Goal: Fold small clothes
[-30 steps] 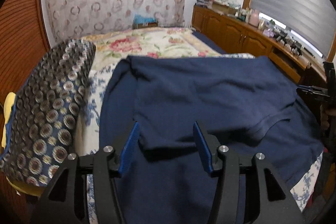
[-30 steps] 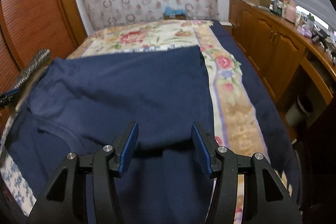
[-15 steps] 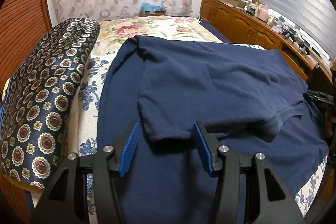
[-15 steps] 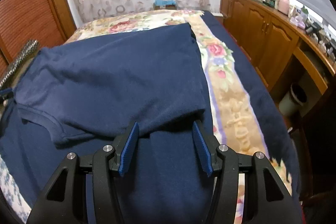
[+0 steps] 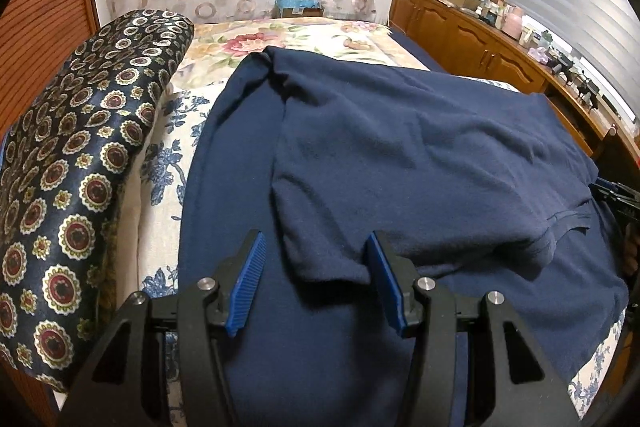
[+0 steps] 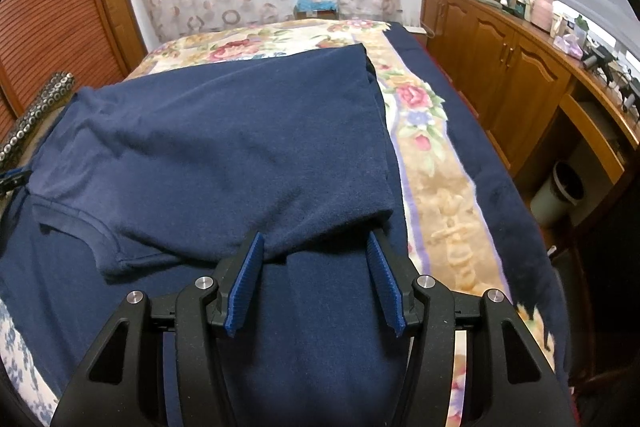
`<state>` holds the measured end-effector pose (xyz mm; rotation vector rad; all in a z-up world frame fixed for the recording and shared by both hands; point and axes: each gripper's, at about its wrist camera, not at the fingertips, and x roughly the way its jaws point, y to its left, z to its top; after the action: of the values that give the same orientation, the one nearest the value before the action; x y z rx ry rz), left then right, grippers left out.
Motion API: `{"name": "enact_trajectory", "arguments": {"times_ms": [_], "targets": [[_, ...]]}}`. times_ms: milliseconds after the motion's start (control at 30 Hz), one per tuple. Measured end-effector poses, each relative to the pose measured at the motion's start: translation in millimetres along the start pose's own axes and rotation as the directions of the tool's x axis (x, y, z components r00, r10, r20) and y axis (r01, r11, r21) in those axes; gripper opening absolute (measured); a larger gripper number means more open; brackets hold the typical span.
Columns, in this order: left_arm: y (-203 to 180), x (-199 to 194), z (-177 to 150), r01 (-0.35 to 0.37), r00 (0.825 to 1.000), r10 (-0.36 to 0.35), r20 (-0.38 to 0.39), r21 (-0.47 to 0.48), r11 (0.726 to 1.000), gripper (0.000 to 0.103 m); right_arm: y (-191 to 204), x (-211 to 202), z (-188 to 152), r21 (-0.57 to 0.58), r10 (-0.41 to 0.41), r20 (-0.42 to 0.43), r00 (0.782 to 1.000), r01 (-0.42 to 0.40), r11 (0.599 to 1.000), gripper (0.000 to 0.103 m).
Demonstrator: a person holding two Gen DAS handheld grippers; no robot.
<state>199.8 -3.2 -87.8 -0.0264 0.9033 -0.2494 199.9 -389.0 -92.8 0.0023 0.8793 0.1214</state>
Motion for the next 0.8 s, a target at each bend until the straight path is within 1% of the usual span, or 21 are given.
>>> {"name": "enact_trajectory", "arguments": {"times_ms": [133,433,600,700,733,767,800], "targets": [[-1,0,-2,-0.006,1.0,0.006,0.012,0.013,1.0,0.052,0,0,0,0.0,0.0,0.0,1.0,0.0,1.0,0.055],[0,1,-3,-0.003,1.0,0.003,0.013,0.01,1.0,0.052,0,0,0,0.002,0.002,0.0,1.0,-0.002,1.0,0.055],[0,1,-1,-0.01,1.0,0.01,0.009,0.016,1.0,0.052,-8,-1,5,0.047,0.03,0.001,1.0,-0.03,0.998,0.055],[-2,2,0,-0.022,1.0,0.022,0.006,0.032,0.999,0.052,-16,2,12,0.091,0.066,0.0,0.998,-0.066,0.994,0.055],[-3,2,0,-0.026,1.0,0.026,0.006,0.036,0.999,0.049,-17,3,14,0.096,0.073,0.0,0.997,-0.072,0.993,0.055],[-4,2,1,-0.03,1.0,0.029,0.007,0.043,0.999,0.041,-18,6,17,0.094,0.071,-0.003,0.997,-0.071,0.993,0.054],[-5,2,2,-0.023,1.0,0.023,0.006,0.045,0.999,0.037,-17,7,20,0.09,0.067,-0.004,0.998,-0.066,0.994,0.052]]}}
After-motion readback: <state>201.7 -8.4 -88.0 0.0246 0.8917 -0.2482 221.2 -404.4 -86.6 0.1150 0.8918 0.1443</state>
